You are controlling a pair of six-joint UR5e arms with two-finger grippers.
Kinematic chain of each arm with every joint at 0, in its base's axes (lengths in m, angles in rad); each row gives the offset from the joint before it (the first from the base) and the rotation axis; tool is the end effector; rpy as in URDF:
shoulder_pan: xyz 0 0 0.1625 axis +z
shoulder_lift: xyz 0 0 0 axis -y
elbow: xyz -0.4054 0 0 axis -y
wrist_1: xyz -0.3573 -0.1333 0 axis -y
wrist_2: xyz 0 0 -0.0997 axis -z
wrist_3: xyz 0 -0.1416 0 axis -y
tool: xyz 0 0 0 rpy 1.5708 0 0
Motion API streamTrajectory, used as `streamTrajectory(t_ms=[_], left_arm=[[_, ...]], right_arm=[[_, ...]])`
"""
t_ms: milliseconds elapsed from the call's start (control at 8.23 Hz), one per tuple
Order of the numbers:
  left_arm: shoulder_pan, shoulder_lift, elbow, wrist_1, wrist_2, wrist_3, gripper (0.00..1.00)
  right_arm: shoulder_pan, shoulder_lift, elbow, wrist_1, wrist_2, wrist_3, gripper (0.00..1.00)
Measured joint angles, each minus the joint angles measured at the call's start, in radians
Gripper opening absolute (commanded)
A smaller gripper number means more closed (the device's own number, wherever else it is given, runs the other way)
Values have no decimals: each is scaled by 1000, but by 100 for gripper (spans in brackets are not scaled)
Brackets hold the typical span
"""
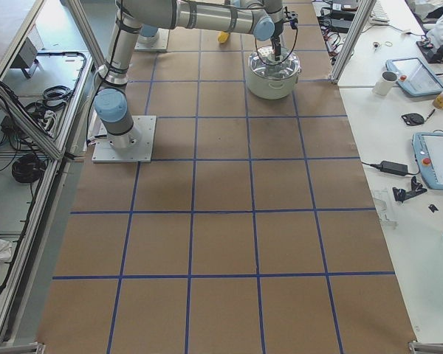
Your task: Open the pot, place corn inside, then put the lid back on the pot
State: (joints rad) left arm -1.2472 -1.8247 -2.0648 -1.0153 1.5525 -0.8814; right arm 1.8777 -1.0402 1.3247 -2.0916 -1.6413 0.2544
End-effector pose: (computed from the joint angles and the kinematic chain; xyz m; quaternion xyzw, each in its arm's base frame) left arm 0.0093 -0.4552 0.1539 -0.5648 0.8196 0.0948 0.0177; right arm 0.3224 -0.6091 0.2979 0.0219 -0.9922 0.1229 0.0010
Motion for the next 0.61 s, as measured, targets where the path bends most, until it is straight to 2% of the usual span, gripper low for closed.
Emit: streamTrajectory(t_ms=[122,243,608], left_arm=[[0,1,2,0,0,-10,2],[0,3,5,-2,0,-20,1],[0,22,52,-45,-2,-42,3]], right_arm=[[0,0,0,0,0,0,44],[0,0,0,-1,0,1,36],[0,-6,0,-3,0,2,35]])
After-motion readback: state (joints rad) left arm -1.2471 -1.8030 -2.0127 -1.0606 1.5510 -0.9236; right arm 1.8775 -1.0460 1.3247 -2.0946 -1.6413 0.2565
